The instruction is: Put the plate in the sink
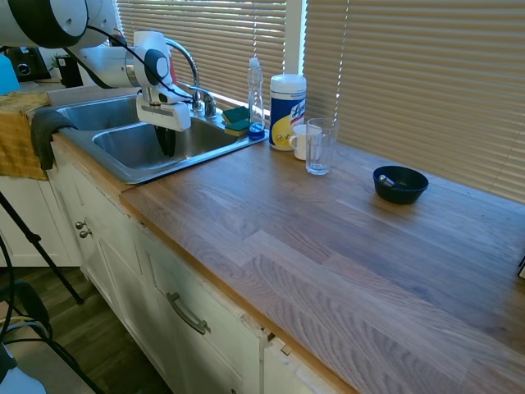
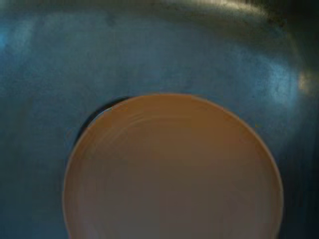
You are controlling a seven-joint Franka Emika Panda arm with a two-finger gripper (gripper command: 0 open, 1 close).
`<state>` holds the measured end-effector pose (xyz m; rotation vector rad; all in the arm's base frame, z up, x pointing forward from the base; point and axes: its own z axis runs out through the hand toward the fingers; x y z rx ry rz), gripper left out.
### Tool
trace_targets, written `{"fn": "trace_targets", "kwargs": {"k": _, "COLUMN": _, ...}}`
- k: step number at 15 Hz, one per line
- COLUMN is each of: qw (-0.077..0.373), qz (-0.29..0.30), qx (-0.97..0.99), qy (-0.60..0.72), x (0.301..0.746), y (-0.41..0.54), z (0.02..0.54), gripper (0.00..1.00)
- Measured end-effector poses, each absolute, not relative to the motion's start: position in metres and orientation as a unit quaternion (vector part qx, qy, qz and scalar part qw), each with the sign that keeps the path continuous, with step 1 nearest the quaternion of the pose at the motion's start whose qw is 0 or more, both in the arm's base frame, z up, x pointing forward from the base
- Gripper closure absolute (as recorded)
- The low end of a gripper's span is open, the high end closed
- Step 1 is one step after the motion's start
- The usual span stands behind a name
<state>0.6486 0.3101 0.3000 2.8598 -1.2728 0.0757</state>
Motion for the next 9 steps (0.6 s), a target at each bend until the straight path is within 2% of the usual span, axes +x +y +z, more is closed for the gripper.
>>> {"fn": "trace_targets", "kwargs": {"k": 3, "qw": -0.003, "qz": 0.032, "qx": 0.913, "qy": -0.407, "x": 0.65, "y": 0.312, "z": 0.314, "gripper": 0.0}}
{"fn": "trace_targets", "kwargs": {"k": 9, "qw": -0.025, "qz": 0.059, "qx": 0.906, "qy": -0.419, "x": 0.633, "y": 0.306, "z": 0.38, "gripper": 0.0}}
